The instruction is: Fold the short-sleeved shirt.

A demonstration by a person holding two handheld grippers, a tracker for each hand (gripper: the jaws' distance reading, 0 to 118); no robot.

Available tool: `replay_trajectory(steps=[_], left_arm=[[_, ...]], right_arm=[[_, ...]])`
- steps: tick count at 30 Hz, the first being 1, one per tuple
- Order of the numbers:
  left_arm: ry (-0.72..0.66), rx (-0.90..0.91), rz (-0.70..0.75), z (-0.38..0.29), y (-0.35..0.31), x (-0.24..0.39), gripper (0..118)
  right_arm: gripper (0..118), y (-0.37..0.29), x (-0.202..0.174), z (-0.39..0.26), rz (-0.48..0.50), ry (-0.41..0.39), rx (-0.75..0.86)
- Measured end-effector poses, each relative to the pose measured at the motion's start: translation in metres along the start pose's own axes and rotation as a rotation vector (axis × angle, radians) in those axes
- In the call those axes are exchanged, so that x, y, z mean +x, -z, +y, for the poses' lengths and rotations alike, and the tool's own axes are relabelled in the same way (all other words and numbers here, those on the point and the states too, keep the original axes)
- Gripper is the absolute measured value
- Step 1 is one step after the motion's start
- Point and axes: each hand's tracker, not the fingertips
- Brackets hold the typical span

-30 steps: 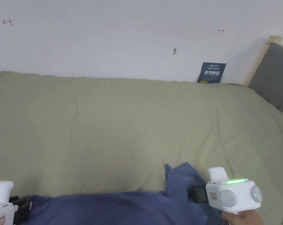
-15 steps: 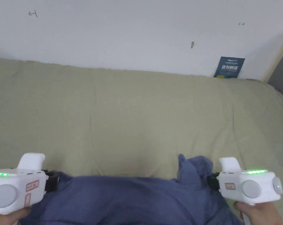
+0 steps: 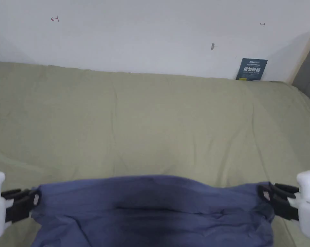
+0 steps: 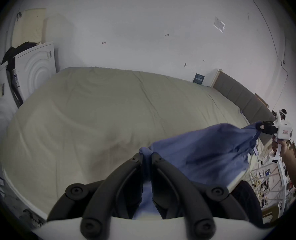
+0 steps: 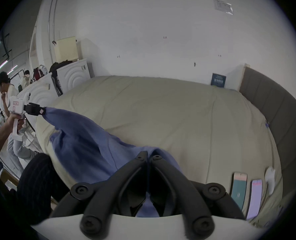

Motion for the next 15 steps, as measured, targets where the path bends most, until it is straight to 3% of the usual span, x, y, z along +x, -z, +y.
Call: replay_trajectory(steps=[4,7,9,11,12,13,14,15], left_arm=[[-0.025,-0.159,0.032,-0.058,0.013,-0.008,10],[-0.007,-0.212,0.060,-0.081,0.032,-0.005,10],[-0.001,-0.207,0.064,-0.084,0.040,-0.003,13],[-0.016,-0.185,0.080,-0.084,0.047,-0.013,23],[-0.030,-0.164,0.086,-0.081,0.042,-0.013,55],[-0.052,-0.127,0.078,-0.078,0.032,-0.012,105],[-0.050,-0.063,0.062,-0.073,0.011,-0.011,118],[-0.036,0.022,0.071,-0.071,-0.006,-0.007,115]], right_arm=[[3,0.014,-0.005,-0.066,-0.028,0.060,-0.131],[3,0.026,-0.005,-0.097,-0.054,0.159,-0.195],[9,0.029,-0.007,-0.105,-0.074,0.194,-0.199],[20,0.027,-0.004,-0.103,-0.096,0.255,-0.215],[50,0.023,-0.004,-0.100,-0.103,0.263,-0.213],[98,0.014,-0.010,-0.096,-0.106,0.249,-0.198],[118,0.001,-0.017,-0.090,-0.133,0.210,-0.140],[118,-0.013,-0.024,-0.084,-0.155,0.173,-0.056]])
